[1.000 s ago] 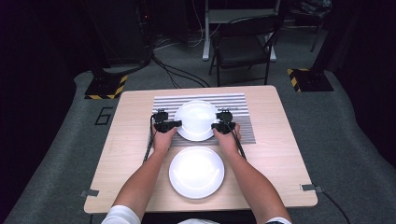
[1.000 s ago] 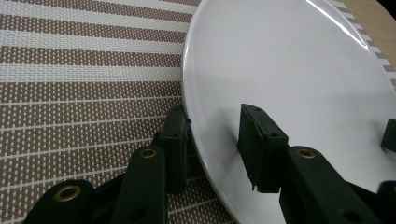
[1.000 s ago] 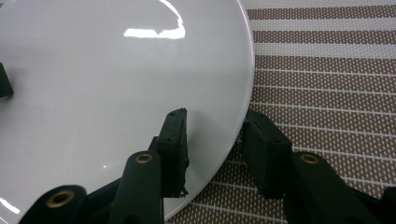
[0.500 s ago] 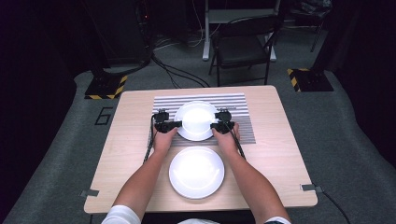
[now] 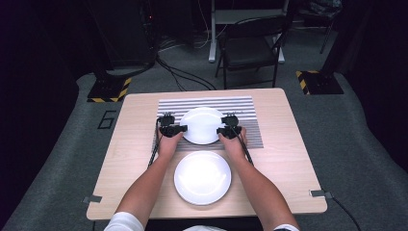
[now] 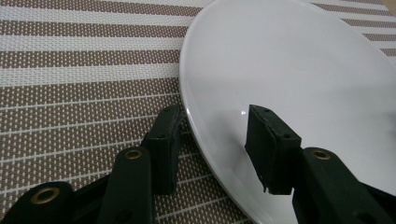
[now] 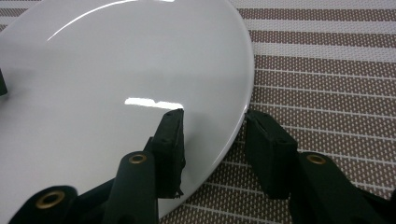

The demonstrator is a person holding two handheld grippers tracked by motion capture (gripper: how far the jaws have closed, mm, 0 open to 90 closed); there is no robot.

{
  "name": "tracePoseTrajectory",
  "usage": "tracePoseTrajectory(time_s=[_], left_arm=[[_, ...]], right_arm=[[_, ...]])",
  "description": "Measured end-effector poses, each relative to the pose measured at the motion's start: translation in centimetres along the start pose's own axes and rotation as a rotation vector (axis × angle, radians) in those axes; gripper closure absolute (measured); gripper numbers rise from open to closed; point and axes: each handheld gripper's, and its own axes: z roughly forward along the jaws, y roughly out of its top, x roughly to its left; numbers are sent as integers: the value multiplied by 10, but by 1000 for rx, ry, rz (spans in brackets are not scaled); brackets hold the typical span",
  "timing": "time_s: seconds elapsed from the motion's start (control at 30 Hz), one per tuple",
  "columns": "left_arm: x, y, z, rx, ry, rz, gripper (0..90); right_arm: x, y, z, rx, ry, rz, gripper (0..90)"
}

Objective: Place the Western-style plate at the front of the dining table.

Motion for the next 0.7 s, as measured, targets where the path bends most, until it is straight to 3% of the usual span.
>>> tracePoseTrajectory(time_s=[0.43, 0.7], left_arm=[[2, 1, -3, 6, -18, -11, 519], [4, 6, -21, -3, -28, 9, 488]], right_arm=[[0, 1, -7, -11, 13, -6, 568], [0, -1, -22, -29, 32, -23, 552]])
